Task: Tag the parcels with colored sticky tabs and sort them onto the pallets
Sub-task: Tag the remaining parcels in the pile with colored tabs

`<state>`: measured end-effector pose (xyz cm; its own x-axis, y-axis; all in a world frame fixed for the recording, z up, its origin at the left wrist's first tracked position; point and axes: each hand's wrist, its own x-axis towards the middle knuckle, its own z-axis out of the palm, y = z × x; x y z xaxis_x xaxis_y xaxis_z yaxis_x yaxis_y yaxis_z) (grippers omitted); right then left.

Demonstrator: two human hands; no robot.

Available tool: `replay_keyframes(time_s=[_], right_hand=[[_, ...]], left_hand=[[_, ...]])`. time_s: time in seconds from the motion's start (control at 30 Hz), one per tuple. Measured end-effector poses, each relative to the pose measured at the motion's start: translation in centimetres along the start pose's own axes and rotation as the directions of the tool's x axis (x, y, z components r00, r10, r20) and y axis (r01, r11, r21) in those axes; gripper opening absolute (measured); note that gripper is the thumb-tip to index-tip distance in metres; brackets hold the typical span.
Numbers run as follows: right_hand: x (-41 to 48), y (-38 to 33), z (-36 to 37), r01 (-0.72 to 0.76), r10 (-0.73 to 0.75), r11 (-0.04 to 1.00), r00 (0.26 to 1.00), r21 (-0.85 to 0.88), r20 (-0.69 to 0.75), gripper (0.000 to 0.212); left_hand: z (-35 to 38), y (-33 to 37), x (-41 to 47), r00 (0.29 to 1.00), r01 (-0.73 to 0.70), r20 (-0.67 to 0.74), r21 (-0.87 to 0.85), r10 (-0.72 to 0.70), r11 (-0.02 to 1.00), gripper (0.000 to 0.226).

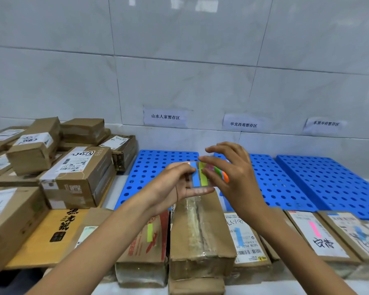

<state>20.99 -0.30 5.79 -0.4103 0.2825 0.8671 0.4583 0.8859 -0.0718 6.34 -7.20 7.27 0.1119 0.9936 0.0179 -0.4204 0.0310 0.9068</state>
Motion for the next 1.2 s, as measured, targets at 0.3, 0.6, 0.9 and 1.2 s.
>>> replay_keyframes(time_s=[0.3, 0.6, 0.9, 1.2], right_hand=[[0.8, -1.4, -0.1, -0.088, 0.087, 0.995, 0.996, 0.042, 0.029, 0.010], [-0.2, -2.0, 0.4, 0.125, -0.124, 0.992, 0.992, 0.018, -0.009, 0.008], [-0.5, -2.4, 0.3, 0.062, -0.063, 0.998, 0.996, -0.023, -0.060, 0.006], [-0.7, -2.8, 0.0, -0.031, 0.027, 0.998, 0.997, 0.053, 0.068, 0.006]], left_hand=[[-0.2, 0.2, -0.9, 0.999, 0.041, -0.031, 0.061, -0.040, 0.997, 0.033], [-0.4, 0.0, -1.6, 0.997, 0.048, -0.051, -0.024, -0.049, 0.999, 0.046], [-0.7, -0.2, -1.9, 0.995, 0.071, -0.070, -0.062, -0.076, 0.995, 0.026], [-1.1, -1.2, -1.3, 0.975, -0.007, -0.222, 0.065, 0.021, 0.998, 0.024]])
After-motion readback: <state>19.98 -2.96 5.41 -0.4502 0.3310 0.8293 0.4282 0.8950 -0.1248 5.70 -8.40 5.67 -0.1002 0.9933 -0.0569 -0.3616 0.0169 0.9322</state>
